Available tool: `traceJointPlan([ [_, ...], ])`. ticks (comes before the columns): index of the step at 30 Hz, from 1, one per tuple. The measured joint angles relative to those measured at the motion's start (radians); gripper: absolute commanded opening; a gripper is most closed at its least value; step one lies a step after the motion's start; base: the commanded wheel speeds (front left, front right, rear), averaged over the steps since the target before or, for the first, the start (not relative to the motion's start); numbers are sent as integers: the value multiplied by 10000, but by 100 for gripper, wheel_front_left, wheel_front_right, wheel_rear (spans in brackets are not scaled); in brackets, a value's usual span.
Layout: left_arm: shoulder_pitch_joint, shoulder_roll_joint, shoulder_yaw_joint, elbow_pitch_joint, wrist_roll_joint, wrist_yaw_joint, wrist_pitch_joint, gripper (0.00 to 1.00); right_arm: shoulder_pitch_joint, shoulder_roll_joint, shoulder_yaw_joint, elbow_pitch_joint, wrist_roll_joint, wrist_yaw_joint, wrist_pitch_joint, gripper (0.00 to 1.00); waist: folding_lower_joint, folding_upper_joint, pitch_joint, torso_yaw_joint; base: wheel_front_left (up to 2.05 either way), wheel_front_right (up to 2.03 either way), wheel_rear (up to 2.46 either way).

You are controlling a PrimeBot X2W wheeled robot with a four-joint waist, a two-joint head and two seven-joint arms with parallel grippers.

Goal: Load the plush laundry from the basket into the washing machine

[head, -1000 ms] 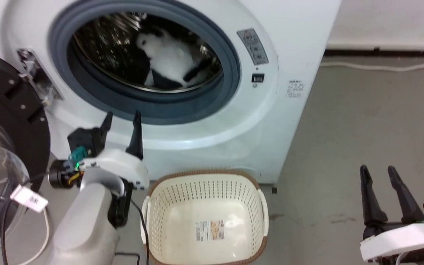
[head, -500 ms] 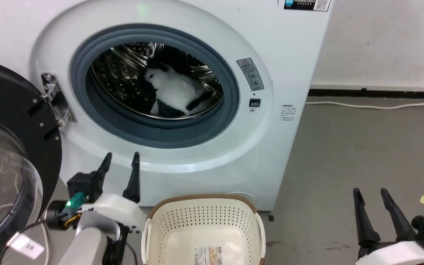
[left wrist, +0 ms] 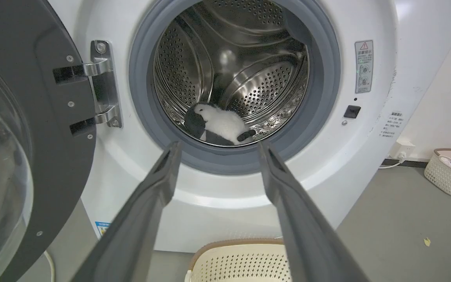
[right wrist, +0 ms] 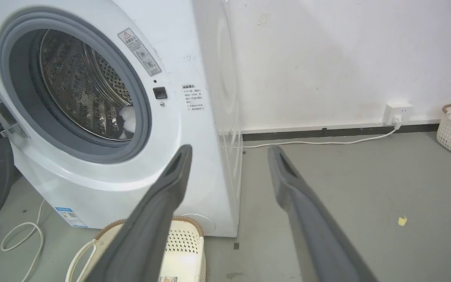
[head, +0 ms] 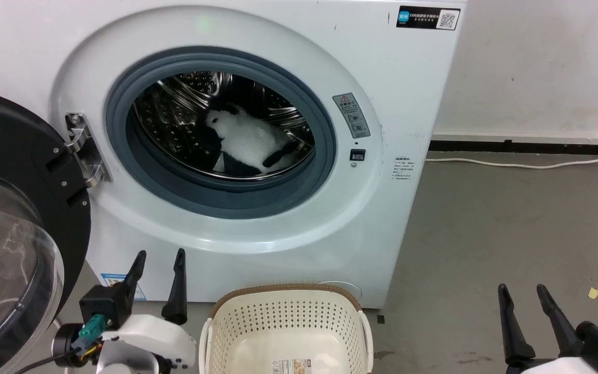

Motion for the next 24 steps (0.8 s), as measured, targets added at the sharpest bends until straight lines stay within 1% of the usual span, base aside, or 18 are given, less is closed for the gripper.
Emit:
traceJointPlan([
  [9,712,-96,-105,-474,6,222,0,100,227,0,-19,56,15,0,-130,100,0,0,53,0,0,0,0],
  [24,806,-151,-211,-834,42,403,0,100,240,0,42,15,17,0,-125,100,1,0,232,-14,0,0,0],
])
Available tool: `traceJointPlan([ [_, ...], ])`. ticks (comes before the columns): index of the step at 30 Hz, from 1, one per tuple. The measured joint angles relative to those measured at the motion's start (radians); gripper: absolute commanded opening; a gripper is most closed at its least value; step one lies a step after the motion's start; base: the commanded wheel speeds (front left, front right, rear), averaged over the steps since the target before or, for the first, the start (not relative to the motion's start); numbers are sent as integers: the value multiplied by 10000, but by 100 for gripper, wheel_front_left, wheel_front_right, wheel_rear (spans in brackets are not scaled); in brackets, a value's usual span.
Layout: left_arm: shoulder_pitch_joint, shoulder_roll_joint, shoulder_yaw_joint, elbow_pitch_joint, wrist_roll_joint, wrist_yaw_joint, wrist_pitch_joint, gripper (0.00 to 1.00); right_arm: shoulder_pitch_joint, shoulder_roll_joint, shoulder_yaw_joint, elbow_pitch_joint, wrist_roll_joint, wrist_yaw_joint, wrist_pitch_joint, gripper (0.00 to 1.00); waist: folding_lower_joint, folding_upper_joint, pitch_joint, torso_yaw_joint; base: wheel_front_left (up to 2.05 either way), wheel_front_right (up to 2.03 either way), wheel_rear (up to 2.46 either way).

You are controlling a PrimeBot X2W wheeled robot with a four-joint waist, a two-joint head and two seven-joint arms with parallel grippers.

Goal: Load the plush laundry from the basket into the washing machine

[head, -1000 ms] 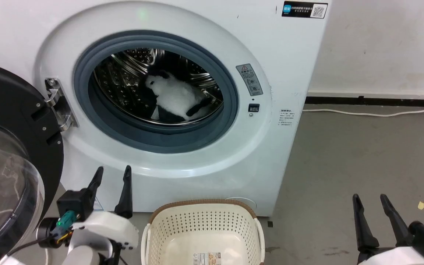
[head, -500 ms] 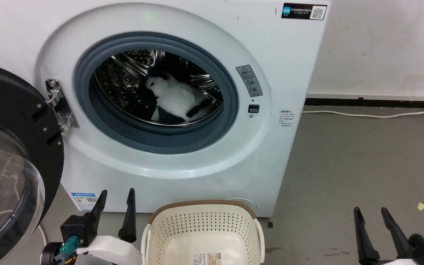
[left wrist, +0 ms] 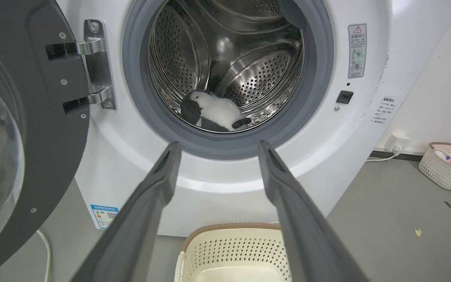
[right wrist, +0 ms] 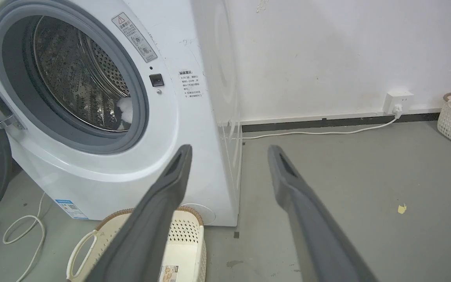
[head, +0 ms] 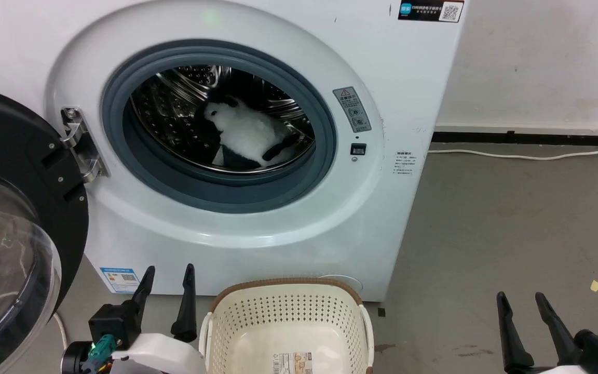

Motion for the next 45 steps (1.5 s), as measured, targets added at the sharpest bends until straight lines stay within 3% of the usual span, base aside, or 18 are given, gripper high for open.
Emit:
traceJointPlan([
  [6,30,6,-4,13,-10,0,0,100,0,0,19,-12,19,0,6,100,0,0,60,-6,0,0,0],
  [7,30,0,-2,15,-12,-4,6,0,-3,0,15,-10,12,0,6,0,0,0,65,-7,0,0,0],
  [45,60,-468,631,-502,1005,-222,665,0,-153,0,194,-84,-460,2,407,0,0,0,142,-360,0,0,0],
])
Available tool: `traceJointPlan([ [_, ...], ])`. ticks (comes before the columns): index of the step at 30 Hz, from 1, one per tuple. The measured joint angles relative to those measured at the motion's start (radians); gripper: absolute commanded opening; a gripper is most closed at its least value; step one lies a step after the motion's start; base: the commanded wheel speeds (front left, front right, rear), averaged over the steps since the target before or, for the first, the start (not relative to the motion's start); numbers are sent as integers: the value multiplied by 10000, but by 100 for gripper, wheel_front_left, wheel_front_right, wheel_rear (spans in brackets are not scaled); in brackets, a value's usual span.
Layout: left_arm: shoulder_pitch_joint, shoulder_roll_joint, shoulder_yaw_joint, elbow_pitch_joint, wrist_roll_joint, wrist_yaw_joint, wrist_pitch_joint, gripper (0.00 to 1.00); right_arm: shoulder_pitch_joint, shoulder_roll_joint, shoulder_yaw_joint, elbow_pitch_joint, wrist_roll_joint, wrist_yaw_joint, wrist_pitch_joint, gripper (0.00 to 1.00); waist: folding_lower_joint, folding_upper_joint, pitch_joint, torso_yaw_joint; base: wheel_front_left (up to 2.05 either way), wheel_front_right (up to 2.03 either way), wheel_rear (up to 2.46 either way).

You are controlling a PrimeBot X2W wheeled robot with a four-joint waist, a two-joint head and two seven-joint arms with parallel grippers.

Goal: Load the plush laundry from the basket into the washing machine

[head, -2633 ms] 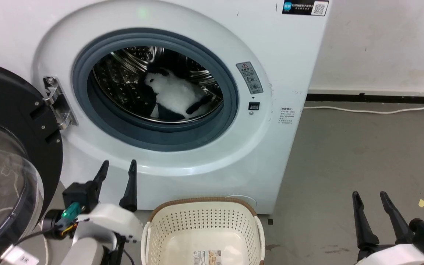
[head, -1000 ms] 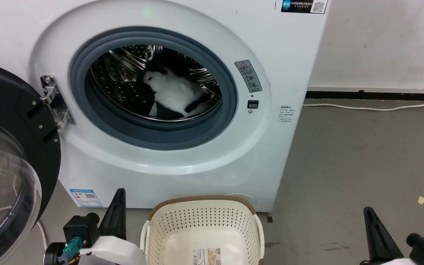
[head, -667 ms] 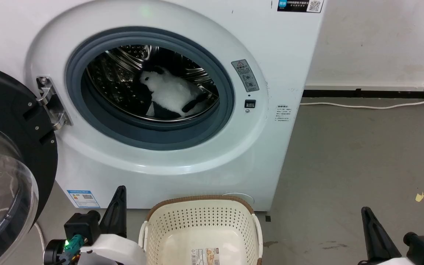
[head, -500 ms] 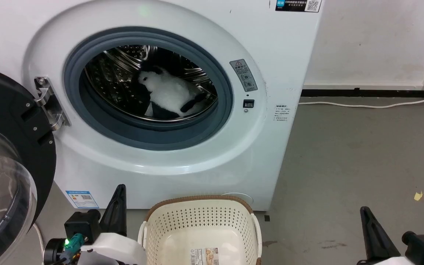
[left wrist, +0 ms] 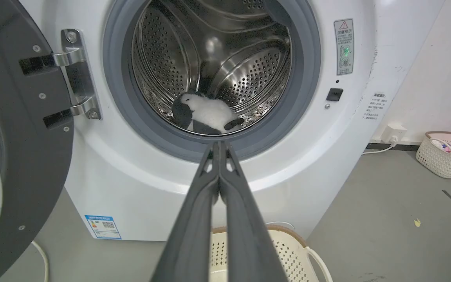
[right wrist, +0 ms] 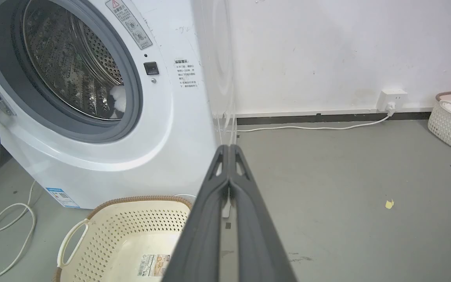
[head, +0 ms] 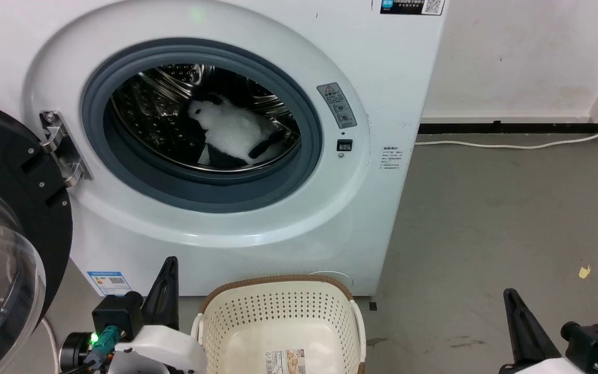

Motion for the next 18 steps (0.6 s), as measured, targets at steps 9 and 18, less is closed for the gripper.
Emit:
traceJointPlan([
  [9,24,-173,163,-140,320,-63,153,0,-151,0,50,-48,-171,0,115,0,0,0,20,-93,0,0,0],
  [18,49,-286,385,-326,658,-142,374,0,-195,0,107,-92,-282,-2,217,0,0,0,42,-198,0,0,0],
])
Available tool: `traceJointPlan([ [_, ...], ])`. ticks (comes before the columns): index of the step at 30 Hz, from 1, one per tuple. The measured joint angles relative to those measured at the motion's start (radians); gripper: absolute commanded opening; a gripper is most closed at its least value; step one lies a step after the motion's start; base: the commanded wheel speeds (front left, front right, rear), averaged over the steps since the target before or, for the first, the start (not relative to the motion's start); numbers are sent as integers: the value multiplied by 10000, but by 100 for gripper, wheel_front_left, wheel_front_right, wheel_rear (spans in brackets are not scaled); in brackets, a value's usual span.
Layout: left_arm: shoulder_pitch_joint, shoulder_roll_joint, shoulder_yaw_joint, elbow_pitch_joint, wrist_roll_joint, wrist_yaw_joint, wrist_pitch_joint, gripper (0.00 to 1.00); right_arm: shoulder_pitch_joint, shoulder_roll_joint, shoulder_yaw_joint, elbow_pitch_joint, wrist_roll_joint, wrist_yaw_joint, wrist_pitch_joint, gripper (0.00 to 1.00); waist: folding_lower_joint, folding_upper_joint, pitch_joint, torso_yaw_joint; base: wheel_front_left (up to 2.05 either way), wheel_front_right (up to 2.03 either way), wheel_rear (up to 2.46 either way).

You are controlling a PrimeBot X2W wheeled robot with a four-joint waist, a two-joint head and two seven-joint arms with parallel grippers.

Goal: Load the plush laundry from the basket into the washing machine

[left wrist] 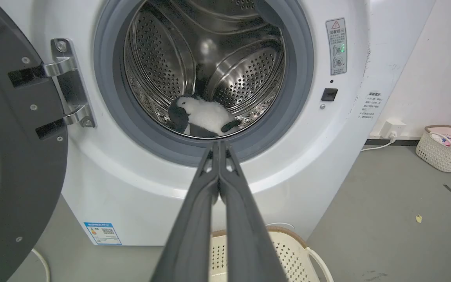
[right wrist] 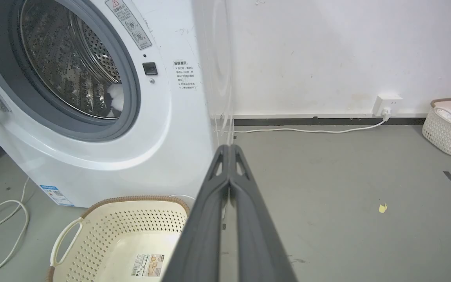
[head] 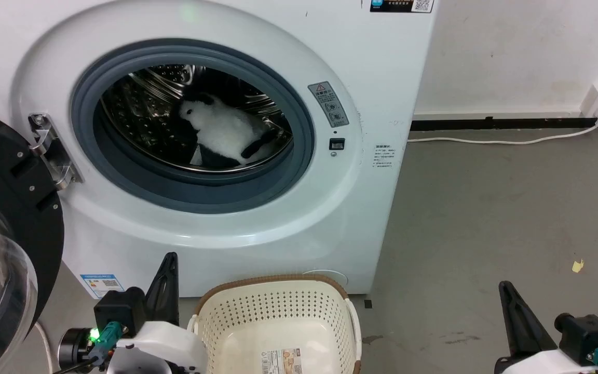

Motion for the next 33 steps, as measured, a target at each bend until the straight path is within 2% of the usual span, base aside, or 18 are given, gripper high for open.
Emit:
traceJointPlan([
  [33,189,-539,652,-564,1091,-280,650,0,-376,0,209,-167,-537,0,433,0,0,0,72,-343,0,0,0],
])
